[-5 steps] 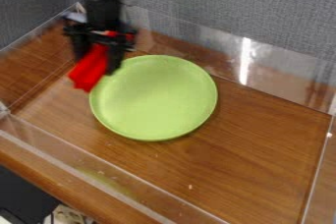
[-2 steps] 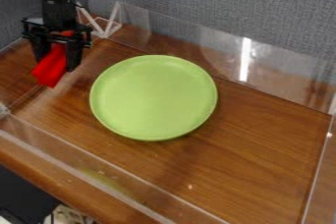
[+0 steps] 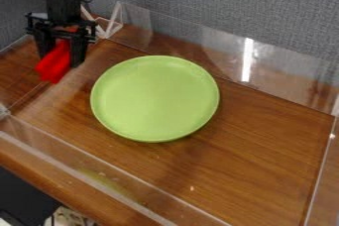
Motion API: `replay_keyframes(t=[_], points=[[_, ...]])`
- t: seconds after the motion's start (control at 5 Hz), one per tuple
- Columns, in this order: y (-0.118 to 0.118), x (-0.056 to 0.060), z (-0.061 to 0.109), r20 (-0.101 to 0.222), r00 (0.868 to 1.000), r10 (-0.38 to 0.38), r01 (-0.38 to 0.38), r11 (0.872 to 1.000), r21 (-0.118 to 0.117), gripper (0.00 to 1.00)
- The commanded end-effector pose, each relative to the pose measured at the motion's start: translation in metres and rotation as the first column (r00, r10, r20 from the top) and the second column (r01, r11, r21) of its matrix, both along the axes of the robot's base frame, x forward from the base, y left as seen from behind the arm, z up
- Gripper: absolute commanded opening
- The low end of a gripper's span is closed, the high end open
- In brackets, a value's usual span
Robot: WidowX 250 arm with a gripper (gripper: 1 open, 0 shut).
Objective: Put the carrot on the left side
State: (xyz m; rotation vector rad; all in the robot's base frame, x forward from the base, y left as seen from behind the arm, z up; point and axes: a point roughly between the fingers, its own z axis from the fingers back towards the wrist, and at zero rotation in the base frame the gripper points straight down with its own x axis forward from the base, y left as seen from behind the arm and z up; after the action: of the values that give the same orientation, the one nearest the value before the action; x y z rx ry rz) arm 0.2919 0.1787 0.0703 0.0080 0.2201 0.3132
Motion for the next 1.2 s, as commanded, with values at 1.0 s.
replay_keyframes(t=[1.0], points=[[-0.008,0.001,0.011,-0.012,0.983,-0.186,0.185,0.981,-0.051,0.00]])
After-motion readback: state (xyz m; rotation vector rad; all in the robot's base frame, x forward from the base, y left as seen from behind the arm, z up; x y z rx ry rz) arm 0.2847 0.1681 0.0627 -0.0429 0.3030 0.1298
